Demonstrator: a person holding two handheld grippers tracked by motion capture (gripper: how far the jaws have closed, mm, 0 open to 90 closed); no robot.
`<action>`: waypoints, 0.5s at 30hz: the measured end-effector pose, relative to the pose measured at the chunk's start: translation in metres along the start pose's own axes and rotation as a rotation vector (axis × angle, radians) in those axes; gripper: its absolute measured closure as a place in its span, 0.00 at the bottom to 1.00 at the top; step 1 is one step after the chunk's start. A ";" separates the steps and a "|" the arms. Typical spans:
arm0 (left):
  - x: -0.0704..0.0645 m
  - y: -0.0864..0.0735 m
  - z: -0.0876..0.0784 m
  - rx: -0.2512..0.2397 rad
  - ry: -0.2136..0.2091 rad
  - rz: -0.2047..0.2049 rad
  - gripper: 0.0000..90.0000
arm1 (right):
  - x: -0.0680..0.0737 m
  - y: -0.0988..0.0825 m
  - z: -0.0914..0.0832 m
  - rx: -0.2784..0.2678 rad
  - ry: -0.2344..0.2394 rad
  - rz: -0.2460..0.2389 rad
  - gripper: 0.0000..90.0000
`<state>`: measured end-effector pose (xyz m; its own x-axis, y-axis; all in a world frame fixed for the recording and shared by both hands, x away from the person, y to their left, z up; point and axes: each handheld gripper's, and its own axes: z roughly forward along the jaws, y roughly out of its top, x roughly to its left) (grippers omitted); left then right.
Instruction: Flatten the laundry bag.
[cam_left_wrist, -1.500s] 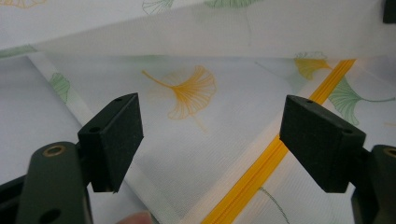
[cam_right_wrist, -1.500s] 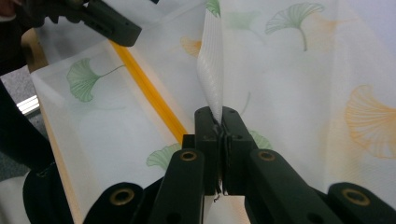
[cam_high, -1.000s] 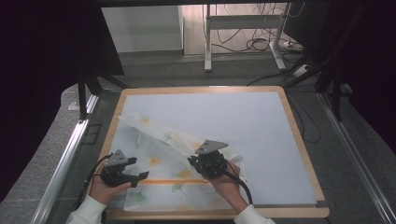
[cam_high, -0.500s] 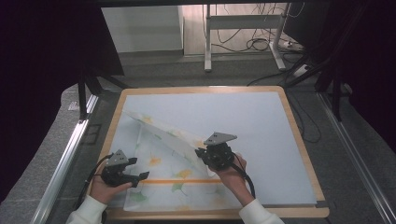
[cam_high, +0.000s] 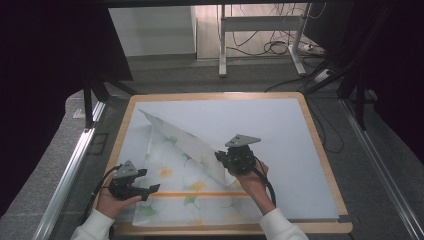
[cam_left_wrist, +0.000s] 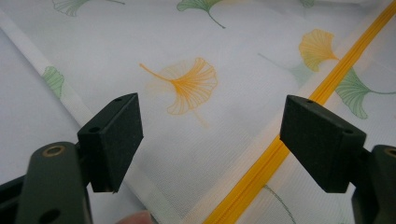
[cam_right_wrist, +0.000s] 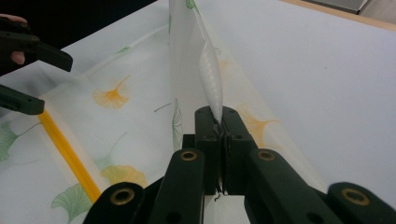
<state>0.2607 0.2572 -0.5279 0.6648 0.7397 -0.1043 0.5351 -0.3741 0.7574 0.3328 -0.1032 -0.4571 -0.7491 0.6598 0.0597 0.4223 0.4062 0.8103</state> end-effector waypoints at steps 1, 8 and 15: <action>0.000 0.000 0.000 0.000 0.000 0.001 0.23 | -0.002 0.000 0.000 -0.002 -0.003 0.005 0.96; 0.000 0.000 0.000 0.002 0.000 0.002 0.23 | -0.009 -0.001 0.000 -0.002 -0.017 0.020 0.96; 0.000 0.000 -0.001 -0.002 -0.002 -0.003 0.23 | -0.018 0.001 0.007 0.007 -0.028 0.037 0.96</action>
<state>0.2604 0.2576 -0.5277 0.6642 0.7397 -0.1082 0.5362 -0.3705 0.7584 0.3501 -0.1100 -0.4610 -0.7186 0.6915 0.0730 0.4530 0.3859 0.8037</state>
